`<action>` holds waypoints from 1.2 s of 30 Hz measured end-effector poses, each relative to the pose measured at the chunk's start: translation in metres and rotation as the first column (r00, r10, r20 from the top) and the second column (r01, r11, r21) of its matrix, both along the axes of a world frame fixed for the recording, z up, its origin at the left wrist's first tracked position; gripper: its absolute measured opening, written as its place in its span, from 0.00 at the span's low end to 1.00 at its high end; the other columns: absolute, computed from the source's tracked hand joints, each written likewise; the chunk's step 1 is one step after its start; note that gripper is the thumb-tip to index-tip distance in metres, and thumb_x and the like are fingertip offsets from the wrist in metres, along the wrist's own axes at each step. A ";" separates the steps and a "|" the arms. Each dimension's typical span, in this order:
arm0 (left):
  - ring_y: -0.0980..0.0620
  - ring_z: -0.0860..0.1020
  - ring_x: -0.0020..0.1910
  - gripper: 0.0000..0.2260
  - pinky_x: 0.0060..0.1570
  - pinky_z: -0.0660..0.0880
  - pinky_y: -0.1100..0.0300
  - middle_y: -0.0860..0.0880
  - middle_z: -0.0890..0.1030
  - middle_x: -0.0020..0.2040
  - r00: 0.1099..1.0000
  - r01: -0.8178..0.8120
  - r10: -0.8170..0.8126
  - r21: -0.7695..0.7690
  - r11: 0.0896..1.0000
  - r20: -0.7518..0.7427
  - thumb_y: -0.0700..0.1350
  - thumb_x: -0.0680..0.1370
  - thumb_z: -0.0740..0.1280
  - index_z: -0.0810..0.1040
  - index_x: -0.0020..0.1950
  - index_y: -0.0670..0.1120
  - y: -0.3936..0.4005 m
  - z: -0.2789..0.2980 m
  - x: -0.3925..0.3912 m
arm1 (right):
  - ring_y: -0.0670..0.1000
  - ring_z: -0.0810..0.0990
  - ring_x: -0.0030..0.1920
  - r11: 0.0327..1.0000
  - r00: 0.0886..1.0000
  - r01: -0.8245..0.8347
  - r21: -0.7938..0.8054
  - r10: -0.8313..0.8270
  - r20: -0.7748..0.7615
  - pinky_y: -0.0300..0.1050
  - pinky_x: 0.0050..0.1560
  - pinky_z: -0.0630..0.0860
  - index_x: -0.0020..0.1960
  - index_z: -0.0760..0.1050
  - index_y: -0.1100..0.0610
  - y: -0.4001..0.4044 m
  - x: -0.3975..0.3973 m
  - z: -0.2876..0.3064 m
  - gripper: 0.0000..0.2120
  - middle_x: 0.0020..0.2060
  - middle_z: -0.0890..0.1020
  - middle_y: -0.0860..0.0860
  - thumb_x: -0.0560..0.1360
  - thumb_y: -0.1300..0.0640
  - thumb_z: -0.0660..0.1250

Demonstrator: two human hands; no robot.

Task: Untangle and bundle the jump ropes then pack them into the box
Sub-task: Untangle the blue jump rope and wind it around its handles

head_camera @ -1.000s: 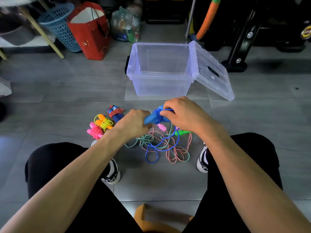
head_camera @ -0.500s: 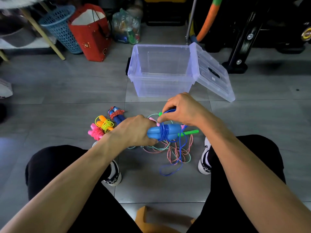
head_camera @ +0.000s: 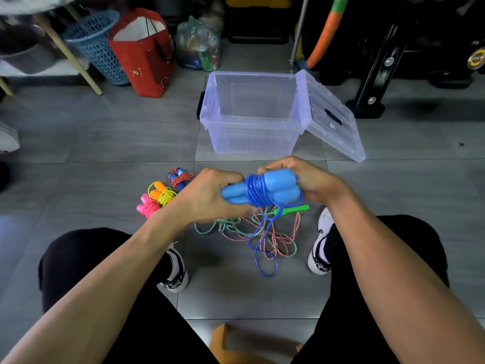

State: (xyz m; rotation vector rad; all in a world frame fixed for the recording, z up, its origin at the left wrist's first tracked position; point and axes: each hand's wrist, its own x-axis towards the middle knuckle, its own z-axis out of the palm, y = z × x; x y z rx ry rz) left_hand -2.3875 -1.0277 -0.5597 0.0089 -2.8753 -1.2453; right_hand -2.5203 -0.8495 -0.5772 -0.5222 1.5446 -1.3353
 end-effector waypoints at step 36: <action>0.48 0.74 0.34 0.12 0.34 0.68 0.58 0.50 0.76 0.36 0.939 0.268 -0.330 -0.397 0.877 -0.093 0.55 0.77 0.62 0.74 0.46 0.46 -0.001 -0.023 0.007 | 0.42 0.65 0.26 0.967 0.842 -0.011 0.254 0.147 -0.519 0.32 0.24 0.62 0.40 0.83 0.57 -0.001 -0.005 0.014 0.12 0.23 0.71 0.43 0.71 0.48 0.74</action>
